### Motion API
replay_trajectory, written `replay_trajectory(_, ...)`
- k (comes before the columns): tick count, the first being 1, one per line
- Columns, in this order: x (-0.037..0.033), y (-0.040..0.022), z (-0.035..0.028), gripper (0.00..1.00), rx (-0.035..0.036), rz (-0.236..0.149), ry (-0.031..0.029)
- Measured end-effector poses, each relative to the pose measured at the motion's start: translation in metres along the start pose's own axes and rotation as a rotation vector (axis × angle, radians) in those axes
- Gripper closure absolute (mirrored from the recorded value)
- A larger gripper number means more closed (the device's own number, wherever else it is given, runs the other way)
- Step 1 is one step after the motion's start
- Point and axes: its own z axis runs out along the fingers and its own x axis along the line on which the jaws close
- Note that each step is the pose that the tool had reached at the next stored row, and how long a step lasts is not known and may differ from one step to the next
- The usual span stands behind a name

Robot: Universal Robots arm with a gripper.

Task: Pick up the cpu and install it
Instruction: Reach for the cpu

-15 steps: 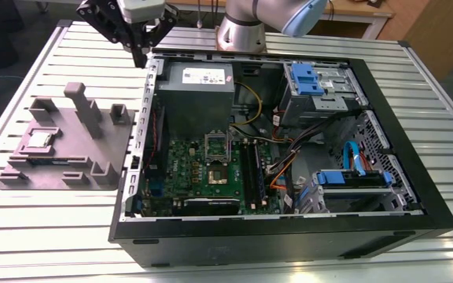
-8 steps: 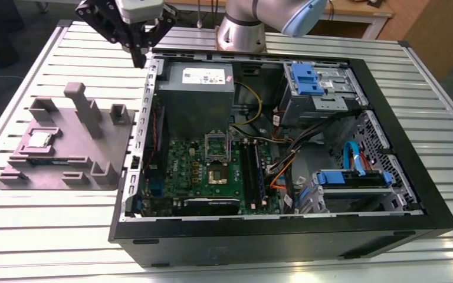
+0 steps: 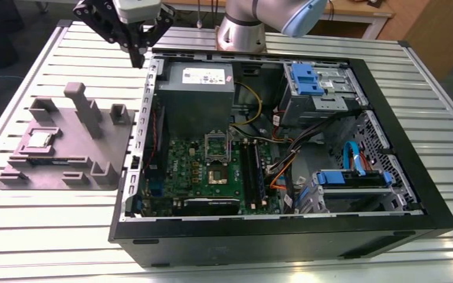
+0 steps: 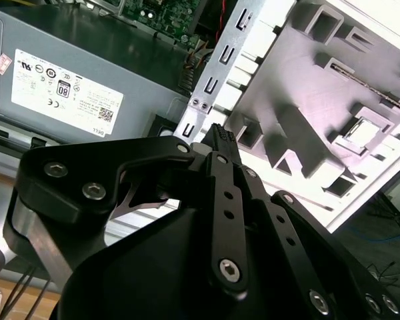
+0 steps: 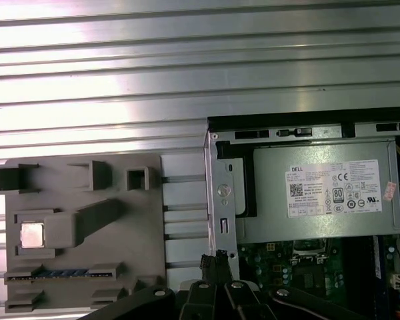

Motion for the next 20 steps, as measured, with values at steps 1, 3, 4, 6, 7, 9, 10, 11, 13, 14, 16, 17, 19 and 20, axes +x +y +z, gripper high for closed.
replay_trajectory(1, 0.0016, -0.0001, 0.0, 0.9, 0.0001, 0.0, 0.0)
replay_trajectory(3, 0.0019, -0.0002, 0.0, 0.9, 0.0, 0.0, 0.0)
replay_trajectory(4, 0.0022, -0.0002, 0.0, 0.9, 0.0, 0.0, 0.0)
replay_trajectory(6, 0.0029, -0.0002, 0.0, 0.9, 0.0, 0.0, 0.0)
replay_trajectory(7, 0.0032, -0.0002, 0.0, 0.9, 0.0001, 0.0, 0.0001)
replay_trajectory(9, 0.0037, -0.0003, 0.0, 0.9, 0.0, 0.0, 0.0)
replay_trajectory(10, 0.0039, -0.0003, 0.0, 0.9, 0.0, 0.0, 0.0)
replay_trajectory(11, 0.0042, -0.0003, 0.0, 0.9, 0.0, 0.0, 0.0)
replay_trajectory(13, 0.0047, -0.0004, 0.0, 0.9, 0.0, 0.0, 0.0)
replay_trajectory(14, 0.005, -0.0004, 0.0, 0.9, 0.0001, 0.0, 0.0)
replay_trajectory(16, 0.0055, -0.0004, 0.0, 0.9, 0.0, 0.0, 0.0)
replay_trajectory(17, 0.0057, -0.0004, 0.0, 0.9, 0.0, 0.0, 0.0)
replay_trajectory(19, 0.0062, -0.0005, 0.0, 0.9, 0.0, 0.0, 0.0)
replay_trajectory(20, 0.0064, -0.0005, 0.0, 0.9, 0.0, 0.0, 0.0)
